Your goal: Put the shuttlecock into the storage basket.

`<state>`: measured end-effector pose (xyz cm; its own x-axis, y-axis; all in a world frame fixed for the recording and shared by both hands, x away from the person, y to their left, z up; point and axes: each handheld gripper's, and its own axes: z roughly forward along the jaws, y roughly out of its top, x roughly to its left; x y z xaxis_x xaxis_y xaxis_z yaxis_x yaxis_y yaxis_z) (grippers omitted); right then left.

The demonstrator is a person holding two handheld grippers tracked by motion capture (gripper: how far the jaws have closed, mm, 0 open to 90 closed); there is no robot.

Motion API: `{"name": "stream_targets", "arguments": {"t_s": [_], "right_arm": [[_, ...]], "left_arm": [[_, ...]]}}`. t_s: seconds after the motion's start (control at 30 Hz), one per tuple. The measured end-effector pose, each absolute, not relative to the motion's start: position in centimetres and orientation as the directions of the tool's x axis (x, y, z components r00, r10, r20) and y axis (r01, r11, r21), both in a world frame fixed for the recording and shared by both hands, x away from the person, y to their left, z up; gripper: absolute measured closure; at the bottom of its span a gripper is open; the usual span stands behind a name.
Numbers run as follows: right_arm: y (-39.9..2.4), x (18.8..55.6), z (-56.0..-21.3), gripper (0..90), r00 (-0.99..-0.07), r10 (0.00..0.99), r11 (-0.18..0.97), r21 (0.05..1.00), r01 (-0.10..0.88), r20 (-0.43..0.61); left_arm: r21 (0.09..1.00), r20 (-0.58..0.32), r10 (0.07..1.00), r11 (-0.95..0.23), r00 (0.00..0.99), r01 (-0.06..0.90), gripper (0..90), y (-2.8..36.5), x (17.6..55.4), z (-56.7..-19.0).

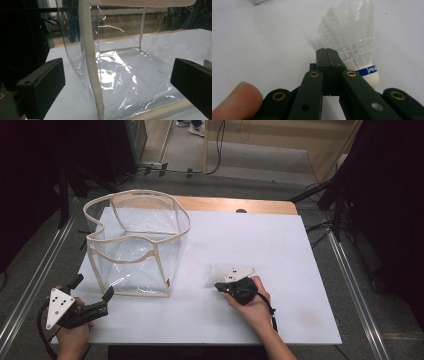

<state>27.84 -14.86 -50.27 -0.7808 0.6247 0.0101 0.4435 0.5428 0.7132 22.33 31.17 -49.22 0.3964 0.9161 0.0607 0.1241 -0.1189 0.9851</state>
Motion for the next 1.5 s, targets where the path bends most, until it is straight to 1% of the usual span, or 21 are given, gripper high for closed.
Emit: {"name": "stream_targets", "arguments": {"t_s": [0.23, 0.5, 0.53, 0.6, 0.73, 0.8, 0.83, 0.87, 0.9, 0.93, 1.0, 1.03, 1.13, 1.17, 1.2, 1.23, 1.27, 1.4, 1.43, 1.47, 1.5], "right_arm": [[-15.7, 29.7, -50.2, 87.7, -0.724, 0.690, 0.482, 0.727, 0.489, 0.030], [-17.0, 29.8, -49.7, 87.1, -0.713, 0.698, 0.437, 0.752, 0.493, 0.062], [-17.4, 29.6, -49.3, 78.4, -0.713, 0.698, 0.425, 0.762, 0.488, 0.068], [-17.8, 29.3, -48.7, 71.0, -0.714, 0.696, 0.411, 0.776, 0.479, 0.072], [-19.0, 28.7, -47.5, 45.8, -0.680, 0.730, 0.369, 0.801, 0.472, 0.065], [-19.4, 28.5, -47.2, 31.0, -0.656, 0.752, 0.348, 0.809, 0.474, 0.062], [-19.7, 28.4, -47.1, 21.7, -0.645, 0.761, 0.335, 0.812, 0.477, 0.065], [-19.7, 28.4, -47.1, 21.7, -0.645, 0.761, 0.335, 0.812, 0.477, 0.065], [-19.9, 28.3, -47.0, 11.2, -0.635, 0.769, 0.318, 0.816, 0.483, 0.076], [-20.2, 28.3, -46.8, 0.0, -0.602, 0.791, 0.278, 0.814, 0.509, 0.107], [-20.3, 28.3, -46.7, 0.0, -0.594, 0.797, 0.270, 0.817, 0.509, 0.107], [-20.4, 28.2, -46.7, 0.0, -0.573, 0.813, 0.258, 0.818, 0.514, 0.103], [-20.6, 28.2, -46.7, 0.0, -0.587, 0.804, 0.274, 0.821, 0.501, 0.090], [-20.6, 28.2, -46.7, 0.0, -0.614, 0.787, 0.316, 0.816, 0.485, 0.060], [-20.6, 28.2, -46.8, 0.0, -0.621, 0.783, 0.346, 0.808, 0.477, 0.031], [-20.6, 28.2, -46.8, 0.0, -0.621, 0.783, 0.346, 0.808, 0.477, 0.031], [-20.6, 28.1, -46.9, 6.3, -0.622, 0.782, 0.387, 0.798, 0.462, -0.019], [-20.9, 28.3, -47.1, 6.3, -0.644, 0.764, 0.413, 0.791, 0.452, -0.030], [-20.9, 28.4, -47.2, 7.2, -0.651, 0.758, 0.420, 0.789, 0.448, -0.035], [-21.0, 28.4, -47.2, 10.7, -0.654, 0.756, 0.429, 0.783, 0.451, -0.037], [-21.0, 28.5, -47.3, 11.5, -0.654, 0.755, 0.433, 0.781, 0.450, -0.042]], "left_arm": [[0.985, 0.060, 0.916, -0.118, 0.397, 0.124, 0.3, 31.2, 22.3, -49.2], [0.985, 0.063, 0.915, -0.122, 0.398, 0.125, 0.3, 31.1, 22.4, -49.2], [0.985, 0.064, 0.915, -0.122, 0.398, 0.124, 0.3, 31.1, 22.4, -49.2], [0.985, 0.064, 0.915, -0.123, 0.399, 0.124, 0.3, 31.1, 22.4, -49.2], [0.984, 0.067, 0.914, -0.127, 0.400, 0.125, 0.3, 31.1, 22.4, -49.2], [0.984, 0.070, 0.913, -0.130, 0.402, 0.125, 0.3, 31.1, 22.4, -49.2], [0.984, 0.069, 0.913, -0.130, 0.402, 0.125, 0.3, 31.1, 22.4, -49.2], [0.984, 0.069, 0.913, -0.130, 0.402, 0.125, 0.3, 31.1, 22.4, -49.2], [0.984, 0.068, 0.913, -0.128, 0.402, 0.125, 0.3, 31.1, 22.4, -49.2], [0.984, 0.067, 0.913, -0.127, 0.402, 0.125, 0.3, 31.1, 22.4, -49.2], [0.984, 0.067, 0.913, -0.127, 0.402, 0.125, 0.3, 31.1, 22.4, -49.2], [0.984, 0.068, 0.913, -0.128, 0.402, 0.125, 0.3, 31.1, 22.4, -49.2], [0.984, 0.067, 0.913, -0.127, 0.403, 0.125, 0.3, 31.1, 22.4, -49.2], [0.984, 0.067, 0.913, -0.127, 0.403, 0.124, 0.3, 31.1, 22.4, -49.2], [0.984, 0.067, 0.913, -0.127, 0.403, 0.124, 0.3, 31.1, 22.4, -49.2], [0.984, 0.067, 0.913, -0.127, 0.403, 0.124, 0.3, 31.1, 22.4, -49.2], [0.984, 0.066, 0.913, -0.127, 0.403, 0.124, 0.3, 31.1, 22.4, -49.2], [0.984, 0.069, 0.911, -0.130, 0.406, 0.125, 0.3, 31.1, 22.4, -49.2], [0.983, 0.070, 0.911, -0.131, 0.406, 0.125, 0.3, 31.1, 22.4, -49.2], [0.984, 0.070, 0.911, -0.131, 0.406, 0.124, 0.3, 31.1, 22.4, -49.2], [0.983, 0.070, 0.912, -0.131, 0.405, 0.125, 0.3, 31.1, 22.4, -49.2]]}}
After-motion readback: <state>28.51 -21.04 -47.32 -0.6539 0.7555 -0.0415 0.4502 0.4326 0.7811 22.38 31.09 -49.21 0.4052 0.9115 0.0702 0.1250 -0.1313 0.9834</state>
